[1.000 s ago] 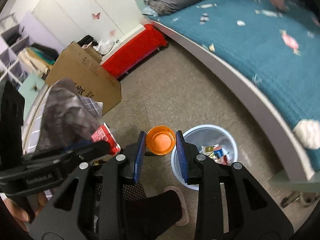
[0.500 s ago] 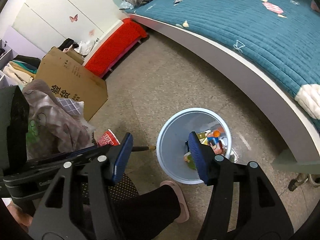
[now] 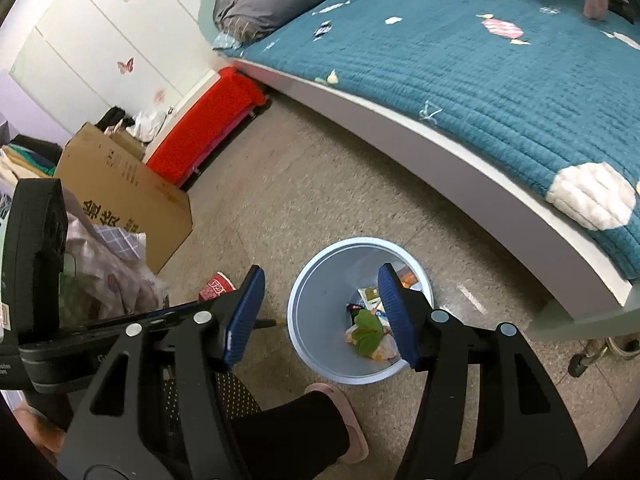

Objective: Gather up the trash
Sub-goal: 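Carry the wrapper and cap over the bin and open both grippers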

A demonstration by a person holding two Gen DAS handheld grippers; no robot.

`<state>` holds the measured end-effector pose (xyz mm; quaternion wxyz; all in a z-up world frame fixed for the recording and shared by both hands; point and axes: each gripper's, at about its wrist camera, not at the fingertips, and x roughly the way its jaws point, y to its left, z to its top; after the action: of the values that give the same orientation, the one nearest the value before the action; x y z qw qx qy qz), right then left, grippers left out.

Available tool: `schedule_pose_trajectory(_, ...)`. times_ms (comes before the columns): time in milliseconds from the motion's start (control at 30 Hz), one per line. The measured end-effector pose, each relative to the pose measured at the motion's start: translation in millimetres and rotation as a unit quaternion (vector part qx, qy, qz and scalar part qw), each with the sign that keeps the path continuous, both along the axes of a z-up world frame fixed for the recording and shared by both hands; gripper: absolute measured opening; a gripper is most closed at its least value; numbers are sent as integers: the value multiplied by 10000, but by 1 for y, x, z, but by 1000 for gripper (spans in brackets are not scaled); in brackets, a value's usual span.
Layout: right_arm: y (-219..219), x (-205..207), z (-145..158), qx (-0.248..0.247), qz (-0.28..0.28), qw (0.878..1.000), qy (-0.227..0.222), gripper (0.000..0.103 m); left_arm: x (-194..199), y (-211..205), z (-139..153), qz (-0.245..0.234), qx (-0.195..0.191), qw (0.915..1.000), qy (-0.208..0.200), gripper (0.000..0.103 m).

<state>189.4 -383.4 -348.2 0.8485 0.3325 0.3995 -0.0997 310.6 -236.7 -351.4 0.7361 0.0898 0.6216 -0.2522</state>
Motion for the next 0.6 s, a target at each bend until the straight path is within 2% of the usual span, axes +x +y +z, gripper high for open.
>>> schedule_pose_trajectory(133,-3,-6,5,-16,-126,9999,-88,60,-1,-3,8,-32,-113,9999,-124,34)
schedule_pose_trajectory(200,-4,-9,7,-15,-177,9998,-122,60,-2,-4,12,-31,-128,9996,-231,55)
schedule_pose_trajectory(267,-5,-11,8,0,-205,9997,-137,60,-3,-3,16,39,-135,9994,-314,64)
schedule_pose_trajectory(600,2,-19,24,11,-128,9997,-230,61,-12,12,33,197,-104,9987,-448,66)
